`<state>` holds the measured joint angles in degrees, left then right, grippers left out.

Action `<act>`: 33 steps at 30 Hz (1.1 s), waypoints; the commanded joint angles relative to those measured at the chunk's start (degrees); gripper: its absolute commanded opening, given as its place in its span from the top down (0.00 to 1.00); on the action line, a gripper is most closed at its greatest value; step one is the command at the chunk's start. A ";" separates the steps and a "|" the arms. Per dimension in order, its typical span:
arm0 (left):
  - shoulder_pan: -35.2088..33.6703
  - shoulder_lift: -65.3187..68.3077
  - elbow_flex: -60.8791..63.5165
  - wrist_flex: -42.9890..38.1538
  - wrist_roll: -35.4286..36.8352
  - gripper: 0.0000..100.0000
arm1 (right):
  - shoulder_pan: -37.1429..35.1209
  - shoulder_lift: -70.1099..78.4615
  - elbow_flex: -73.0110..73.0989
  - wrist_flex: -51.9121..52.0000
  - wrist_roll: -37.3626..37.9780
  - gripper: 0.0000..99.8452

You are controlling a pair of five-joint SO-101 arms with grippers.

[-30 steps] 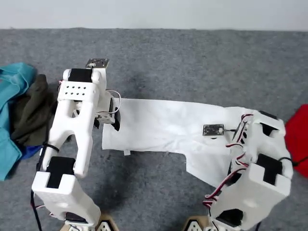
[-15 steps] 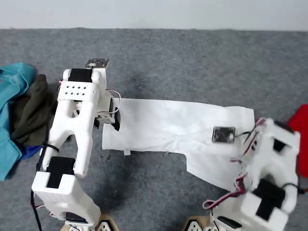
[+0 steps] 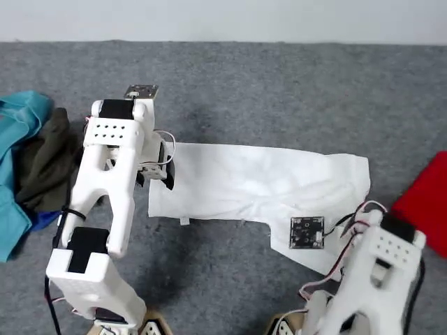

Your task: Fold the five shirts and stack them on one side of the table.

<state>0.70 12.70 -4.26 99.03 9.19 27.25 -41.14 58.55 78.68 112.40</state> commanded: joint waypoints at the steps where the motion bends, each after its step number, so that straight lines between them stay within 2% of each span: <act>1: 0.44 -3.25 -0.22 1.67 0.44 0.80 | -1.10 -11.12 0.35 12.09 3.34 0.74; 3: 0.44 -3.25 -0.22 1.67 0.44 0.80 | -1.10 -16.40 3.60 16.40 6.07 0.74; 10: 0.44 -3.25 -0.22 1.67 0.44 0.80 | -1.10 -22.46 7.12 15.78 6.51 0.73; 15: 0.44 -3.25 -0.22 1.67 0.44 0.80 | -0.84 -17.01 6.07 15.87 6.24 0.73; 18: 0.44 -3.25 -0.22 1.67 0.53 0.80 | -1.01 -10.95 4.75 15.08 2.29 0.73; 24: 0.44 -3.25 -0.22 1.67 0.53 0.80 | -0.84 1.36 4.66 3.56 -1.49 0.73; 33: 0.44 -3.25 -0.22 1.67 0.53 0.80 | -1.10 8.57 4.84 -4.35 -1.67 0.74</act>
<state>0.70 12.70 -4.26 99.03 9.19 26.46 -33.93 63.74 77.54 111.34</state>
